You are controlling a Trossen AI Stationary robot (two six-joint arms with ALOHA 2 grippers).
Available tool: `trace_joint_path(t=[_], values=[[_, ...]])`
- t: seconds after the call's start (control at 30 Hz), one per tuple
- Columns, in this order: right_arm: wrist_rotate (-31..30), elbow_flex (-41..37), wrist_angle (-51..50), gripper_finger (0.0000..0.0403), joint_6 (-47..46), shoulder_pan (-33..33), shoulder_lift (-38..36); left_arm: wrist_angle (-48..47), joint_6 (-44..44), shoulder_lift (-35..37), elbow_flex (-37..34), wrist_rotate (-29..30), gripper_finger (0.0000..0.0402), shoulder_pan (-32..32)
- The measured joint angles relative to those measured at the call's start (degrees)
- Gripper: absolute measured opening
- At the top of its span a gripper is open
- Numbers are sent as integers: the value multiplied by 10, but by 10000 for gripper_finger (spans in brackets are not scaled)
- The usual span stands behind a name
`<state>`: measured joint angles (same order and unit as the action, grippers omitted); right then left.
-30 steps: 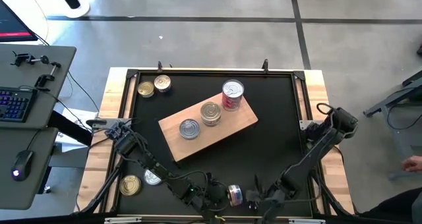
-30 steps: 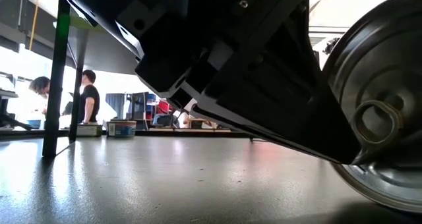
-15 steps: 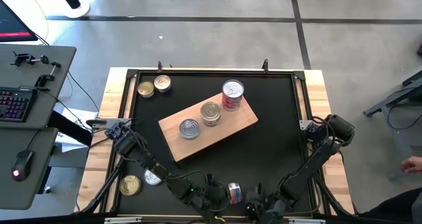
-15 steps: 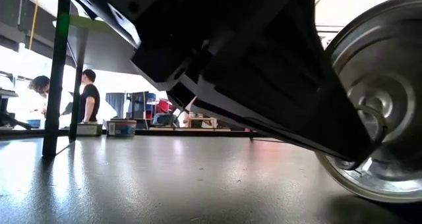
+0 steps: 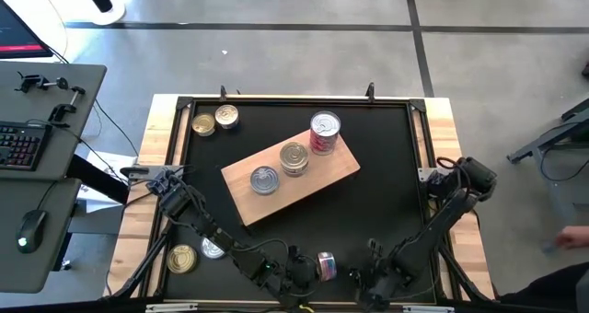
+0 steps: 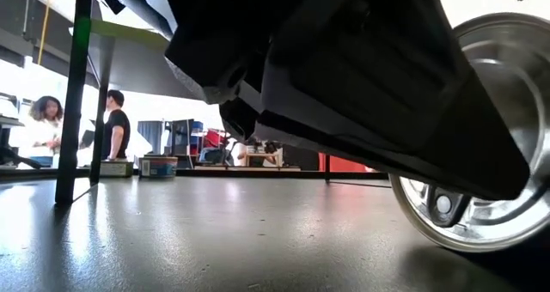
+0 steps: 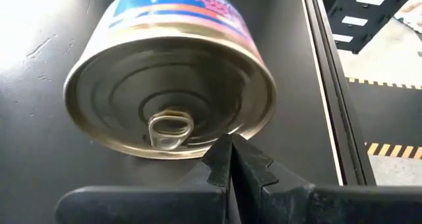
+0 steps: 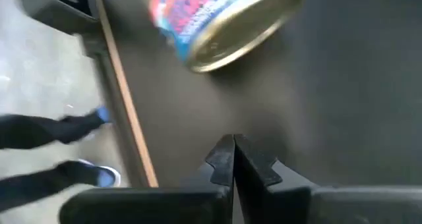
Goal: Stack canned seafood by type on shelf
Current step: Stack the blue tuna on the top of the other blue tuna cans on the shelf
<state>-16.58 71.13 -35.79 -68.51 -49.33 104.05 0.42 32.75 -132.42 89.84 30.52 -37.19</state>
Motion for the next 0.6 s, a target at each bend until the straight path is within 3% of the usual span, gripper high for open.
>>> trace_joint_path(t=[0.37,0.6], values=[[-3,0,-5,0,119,95,0,13,-4,0,0,2,0,17],[21,0,26,0,176,120,0,49,-3,0,0,9,0,24]])
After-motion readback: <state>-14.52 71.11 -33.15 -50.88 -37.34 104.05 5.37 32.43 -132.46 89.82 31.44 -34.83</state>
